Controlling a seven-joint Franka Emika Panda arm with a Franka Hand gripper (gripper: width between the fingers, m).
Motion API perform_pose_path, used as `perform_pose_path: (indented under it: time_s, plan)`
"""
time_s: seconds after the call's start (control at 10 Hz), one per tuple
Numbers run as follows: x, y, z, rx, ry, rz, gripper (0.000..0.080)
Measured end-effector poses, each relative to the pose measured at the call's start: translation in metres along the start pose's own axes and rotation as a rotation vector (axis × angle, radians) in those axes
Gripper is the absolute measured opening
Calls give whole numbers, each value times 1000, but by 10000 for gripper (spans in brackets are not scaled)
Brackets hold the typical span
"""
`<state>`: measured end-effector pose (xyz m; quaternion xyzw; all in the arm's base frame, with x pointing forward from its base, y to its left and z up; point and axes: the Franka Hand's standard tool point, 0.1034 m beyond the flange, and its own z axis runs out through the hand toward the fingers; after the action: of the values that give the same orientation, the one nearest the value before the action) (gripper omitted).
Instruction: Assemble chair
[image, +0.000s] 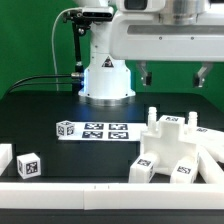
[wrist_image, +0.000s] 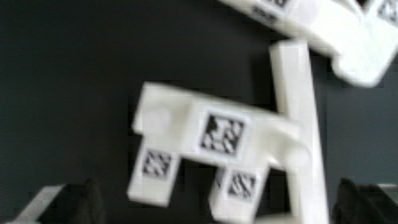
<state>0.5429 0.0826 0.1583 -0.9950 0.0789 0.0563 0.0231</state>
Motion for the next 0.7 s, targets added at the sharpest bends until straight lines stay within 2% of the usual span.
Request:
perform_pose_path:
  time_s: [0.2, 0.3, 0.5, 0.6, 0.7]
  plan:
    - [-8, -3, 4, 8, 43, 61, 649]
    - [-25, -13, 13, 12, 65, 126, 649]
    - [-56, -22, 36, 7, 63, 238, 649]
    - [-61, -22, 44, 14, 51, 276, 649]
    - [-57, -23, 42, 13, 57, 256, 649]
